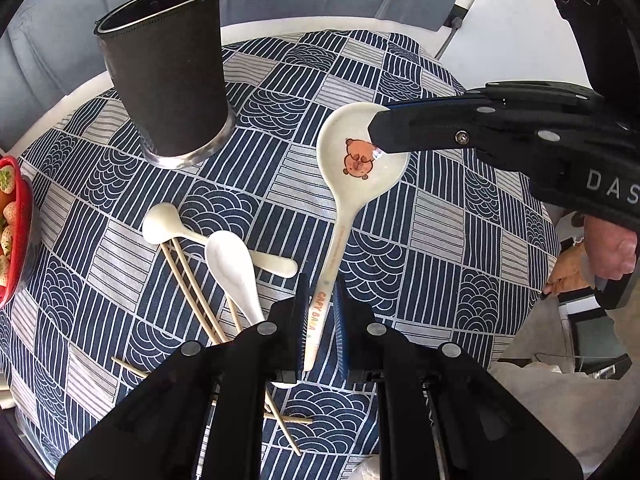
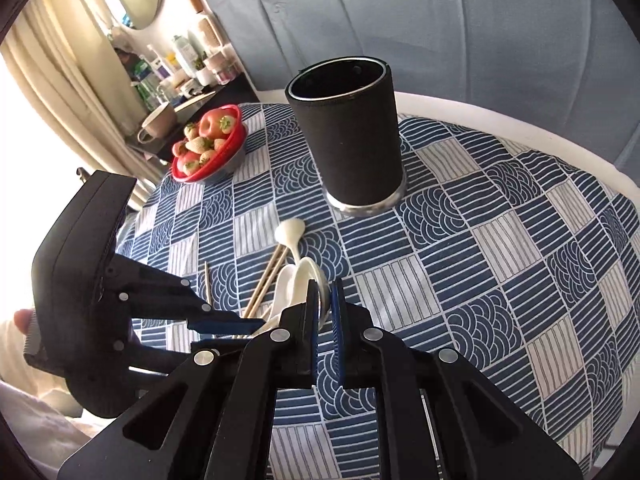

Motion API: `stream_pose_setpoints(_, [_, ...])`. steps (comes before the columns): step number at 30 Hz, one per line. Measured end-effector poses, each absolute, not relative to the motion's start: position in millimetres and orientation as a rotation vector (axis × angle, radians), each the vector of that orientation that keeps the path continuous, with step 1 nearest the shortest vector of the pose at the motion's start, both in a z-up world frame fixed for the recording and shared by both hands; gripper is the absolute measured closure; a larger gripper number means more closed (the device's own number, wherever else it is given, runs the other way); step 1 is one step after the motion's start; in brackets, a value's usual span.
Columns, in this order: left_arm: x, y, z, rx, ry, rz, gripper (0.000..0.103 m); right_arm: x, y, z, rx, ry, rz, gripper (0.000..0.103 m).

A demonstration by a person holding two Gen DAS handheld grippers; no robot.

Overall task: Organize utensils
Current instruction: 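Lift the bear-print spoon with the right gripper over the black holder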

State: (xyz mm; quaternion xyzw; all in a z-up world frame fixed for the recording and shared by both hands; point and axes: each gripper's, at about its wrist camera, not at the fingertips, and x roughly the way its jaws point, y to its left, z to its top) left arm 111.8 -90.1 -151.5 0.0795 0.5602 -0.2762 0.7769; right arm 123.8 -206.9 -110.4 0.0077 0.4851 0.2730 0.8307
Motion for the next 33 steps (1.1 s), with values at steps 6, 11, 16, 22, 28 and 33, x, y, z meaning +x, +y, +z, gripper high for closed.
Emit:
stream_pose_setpoints(6, [106,-86,-141,0.238,1.160,-0.613,0.090,115,-199,-97,0.022,0.988,0.531,0.097])
stream_pose_setpoints(11, [102,-71,-135,0.264,1.129,-0.627,0.090,107,-185,-88,0.045,0.950,0.505,0.097])
stream_pose_setpoints(16, [104,-58,-124,0.290,1.091,-0.641,0.090,101,-172,-78,0.050,0.904,0.478,0.097])
stream_pose_setpoints(22, [117,-52,-110,0.278,1.058,-0.666,0.090,105,-166,-60,0.032,0.854,0.451,0.097])
stream_pose_setpoints(28, [135,-50,-91,0.250,1.007,-0.685,0.090,118,-164,-34,-0.002,0.798,0.450,0.097])
stream_pose_setpoints(33, [162,-55,-68,0.247,0.965,-0.681,0.090,138,-167,-14,-0.012,0.737,0.455,0.096])
